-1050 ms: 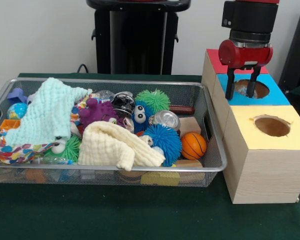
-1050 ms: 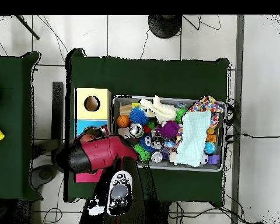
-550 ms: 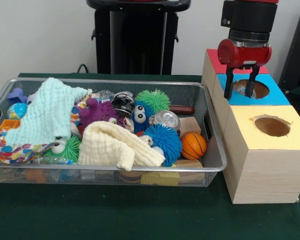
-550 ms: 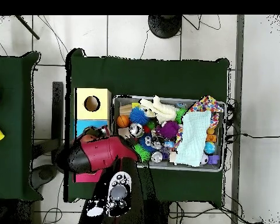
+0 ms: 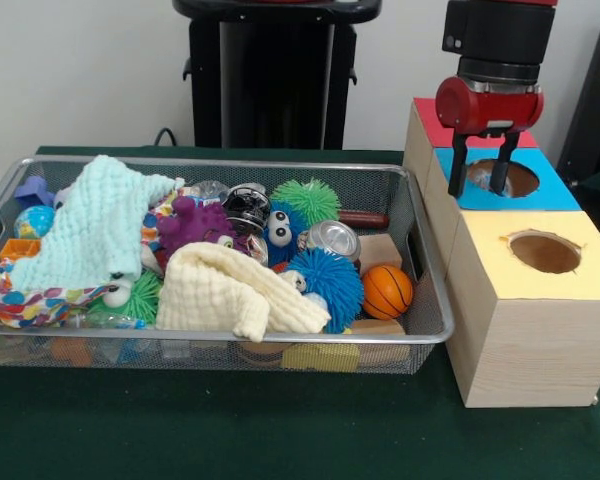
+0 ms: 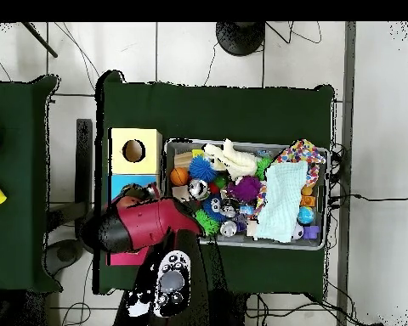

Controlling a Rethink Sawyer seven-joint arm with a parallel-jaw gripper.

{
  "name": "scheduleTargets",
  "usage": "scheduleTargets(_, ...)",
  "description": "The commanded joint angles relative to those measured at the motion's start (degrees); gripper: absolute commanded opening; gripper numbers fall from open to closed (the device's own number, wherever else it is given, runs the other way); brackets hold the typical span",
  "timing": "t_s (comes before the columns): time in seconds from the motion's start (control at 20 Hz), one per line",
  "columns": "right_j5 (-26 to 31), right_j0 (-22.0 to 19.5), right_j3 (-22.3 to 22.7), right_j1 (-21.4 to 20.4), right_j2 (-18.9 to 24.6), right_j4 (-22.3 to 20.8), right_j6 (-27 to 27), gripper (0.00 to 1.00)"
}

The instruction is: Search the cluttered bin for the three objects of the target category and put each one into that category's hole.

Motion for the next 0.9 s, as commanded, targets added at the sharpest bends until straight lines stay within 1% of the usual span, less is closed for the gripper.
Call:
scheduleTargets(0.05,3.5,-1.3,-3.3,-1.3,-2.2,-0.4,7.3,1.0)
scheduleTargets(0.3,5.7,-1.7,-2.8,-2.8,-1.9,-0.3,6.4,1.0)
scheduleTargets(0.6,9.0,-1.3,-3.7,-3.8,-3.1,-1.3,5.3,1.0)
scheduleTargets(0.9,9.7,-2.0,-4.2,-4.2,-3.4,-2.5,4.1,1.0)
